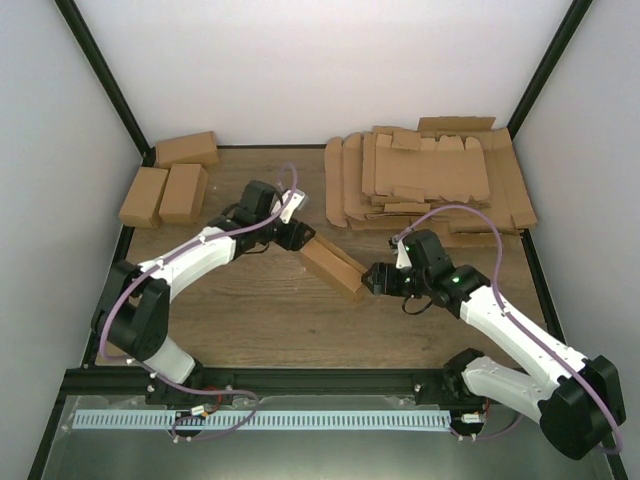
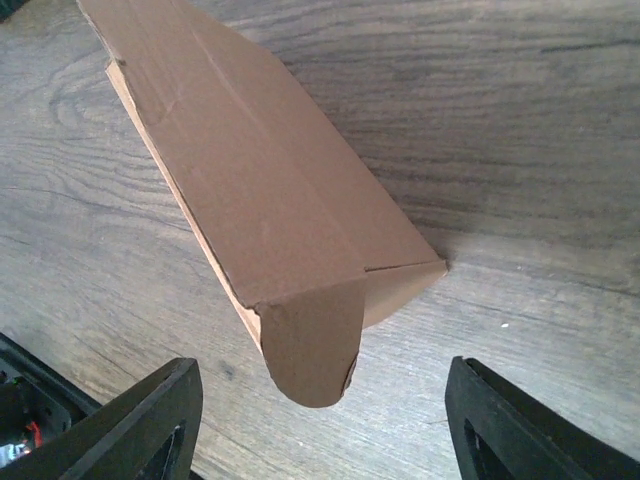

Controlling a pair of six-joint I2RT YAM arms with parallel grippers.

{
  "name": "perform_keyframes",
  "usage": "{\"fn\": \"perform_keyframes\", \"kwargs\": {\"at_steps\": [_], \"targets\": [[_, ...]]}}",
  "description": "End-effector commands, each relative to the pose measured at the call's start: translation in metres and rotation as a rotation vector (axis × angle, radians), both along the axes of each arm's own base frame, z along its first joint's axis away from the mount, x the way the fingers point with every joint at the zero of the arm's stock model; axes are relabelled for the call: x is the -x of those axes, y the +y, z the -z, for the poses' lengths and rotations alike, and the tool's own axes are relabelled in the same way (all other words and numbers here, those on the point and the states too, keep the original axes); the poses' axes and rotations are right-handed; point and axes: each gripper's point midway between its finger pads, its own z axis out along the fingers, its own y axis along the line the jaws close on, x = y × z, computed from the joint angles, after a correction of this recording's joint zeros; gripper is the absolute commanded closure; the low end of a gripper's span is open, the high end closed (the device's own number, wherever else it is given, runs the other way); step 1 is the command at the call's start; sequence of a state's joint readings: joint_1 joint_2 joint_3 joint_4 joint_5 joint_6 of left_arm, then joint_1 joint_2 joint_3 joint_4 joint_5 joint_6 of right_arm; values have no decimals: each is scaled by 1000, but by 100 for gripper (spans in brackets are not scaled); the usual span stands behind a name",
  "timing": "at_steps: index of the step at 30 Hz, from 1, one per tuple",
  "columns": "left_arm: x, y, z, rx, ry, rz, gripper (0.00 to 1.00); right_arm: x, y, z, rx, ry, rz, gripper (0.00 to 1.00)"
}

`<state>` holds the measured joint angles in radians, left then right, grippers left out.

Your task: Fold the paper box

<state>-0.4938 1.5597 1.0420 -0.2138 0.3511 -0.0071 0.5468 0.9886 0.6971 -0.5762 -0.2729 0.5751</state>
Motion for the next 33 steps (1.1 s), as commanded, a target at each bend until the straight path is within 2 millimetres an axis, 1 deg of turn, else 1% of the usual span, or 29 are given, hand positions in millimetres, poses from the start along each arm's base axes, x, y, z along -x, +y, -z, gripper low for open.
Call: {"fn": "perform_keyframes", "kwargs": {"at_steps": [1,5,8,10,14,16,18,20,22,27,30,33], "targets": [[2,-10,8,-58,-9,55,41,6,8,0,-50,25,-22,32],[5,-17,16,-85,1,68,52,6,10,1,-58,27,-28,36],[7,-20,19,-113,-3,69,58,6,12,3,-63,27,-29,38],[5,-18,20,-149,-7,47,63,4,12,4,-64,29,-27,40],[6,-16,21,-199,0,8,81,2,14,6,-68,28,-25,42],[9,-18,23,-213,17,6,89,0,16,6,-71,24,-26,43],[12,-19,27,-233,36,-2,94,-2,16,7,-68,25,-23,43],[16,-20,30,-246,52,-11,96,-4,17,9,-60,30,-20,43],[19,-20,30,-258,64,-29,96,-6,15,12,-49,34,-7,43],[25,-18,25,-254,86,-75,96,-12,10,17,-20,18,30,44],[29,-19,23,-244,107,-84,96,-18,5,19,2,-4,61,46],[34,-21,23,-240,138,-84,96,-22,2,22,11,-18,78,47]]}}
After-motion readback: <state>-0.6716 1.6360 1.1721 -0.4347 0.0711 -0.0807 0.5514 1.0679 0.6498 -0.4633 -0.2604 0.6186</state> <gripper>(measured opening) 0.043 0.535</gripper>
